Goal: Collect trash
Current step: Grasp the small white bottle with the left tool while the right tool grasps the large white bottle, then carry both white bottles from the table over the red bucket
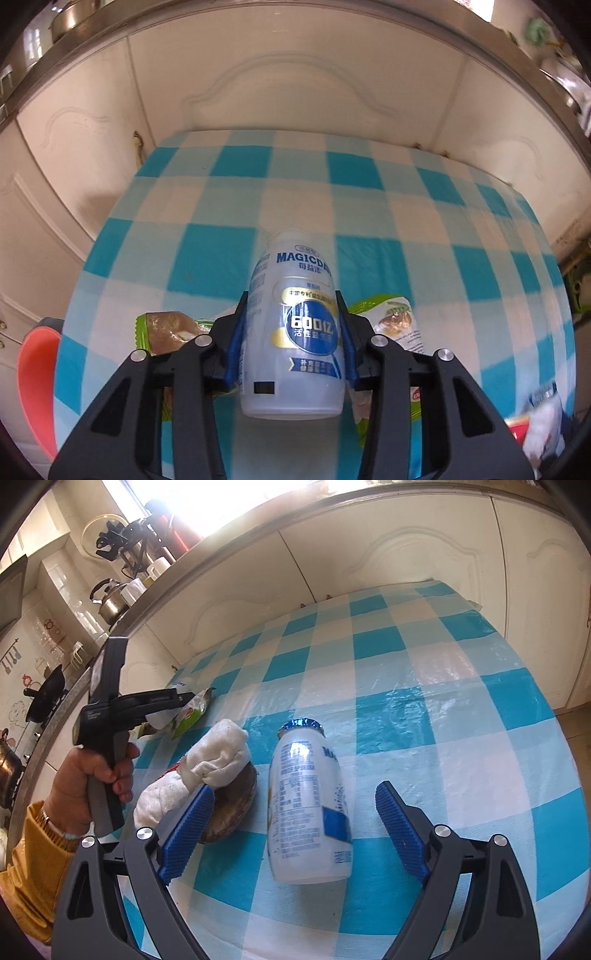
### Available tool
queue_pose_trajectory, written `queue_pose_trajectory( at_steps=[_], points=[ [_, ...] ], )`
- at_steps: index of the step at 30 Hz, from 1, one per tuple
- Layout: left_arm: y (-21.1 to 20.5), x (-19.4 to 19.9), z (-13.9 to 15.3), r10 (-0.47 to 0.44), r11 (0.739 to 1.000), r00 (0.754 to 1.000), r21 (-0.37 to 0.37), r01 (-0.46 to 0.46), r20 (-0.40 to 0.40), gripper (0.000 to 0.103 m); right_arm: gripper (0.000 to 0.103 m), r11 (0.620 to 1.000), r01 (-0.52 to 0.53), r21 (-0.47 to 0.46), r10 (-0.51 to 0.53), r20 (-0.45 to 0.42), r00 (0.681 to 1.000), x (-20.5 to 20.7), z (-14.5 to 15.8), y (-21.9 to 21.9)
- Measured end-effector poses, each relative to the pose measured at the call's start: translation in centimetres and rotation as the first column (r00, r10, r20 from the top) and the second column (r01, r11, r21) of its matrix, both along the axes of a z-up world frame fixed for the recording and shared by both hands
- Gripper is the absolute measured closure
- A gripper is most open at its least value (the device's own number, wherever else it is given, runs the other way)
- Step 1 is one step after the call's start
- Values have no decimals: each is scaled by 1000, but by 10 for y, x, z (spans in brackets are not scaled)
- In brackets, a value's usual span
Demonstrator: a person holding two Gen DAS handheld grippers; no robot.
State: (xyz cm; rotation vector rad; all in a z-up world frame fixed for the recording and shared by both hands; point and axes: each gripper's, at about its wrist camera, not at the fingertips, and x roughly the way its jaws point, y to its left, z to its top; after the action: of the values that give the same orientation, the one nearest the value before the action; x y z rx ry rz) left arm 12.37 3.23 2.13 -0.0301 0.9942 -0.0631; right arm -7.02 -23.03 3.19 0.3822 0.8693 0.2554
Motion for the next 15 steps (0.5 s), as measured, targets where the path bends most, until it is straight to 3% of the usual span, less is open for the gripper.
queue_pose_trajectory(
  at_steps=[12,15],
  points=[
    [-23,-73,4,-148,985,989,-88,145,-22,60,15,999,3,-45,-4,-8,1000,-6,-1,5],
    [-23,-90,4,-168,977,985,-140,163,-30,60,15,999,12,-46,-13,-8,1000,-6,-2,2]
  ],
)
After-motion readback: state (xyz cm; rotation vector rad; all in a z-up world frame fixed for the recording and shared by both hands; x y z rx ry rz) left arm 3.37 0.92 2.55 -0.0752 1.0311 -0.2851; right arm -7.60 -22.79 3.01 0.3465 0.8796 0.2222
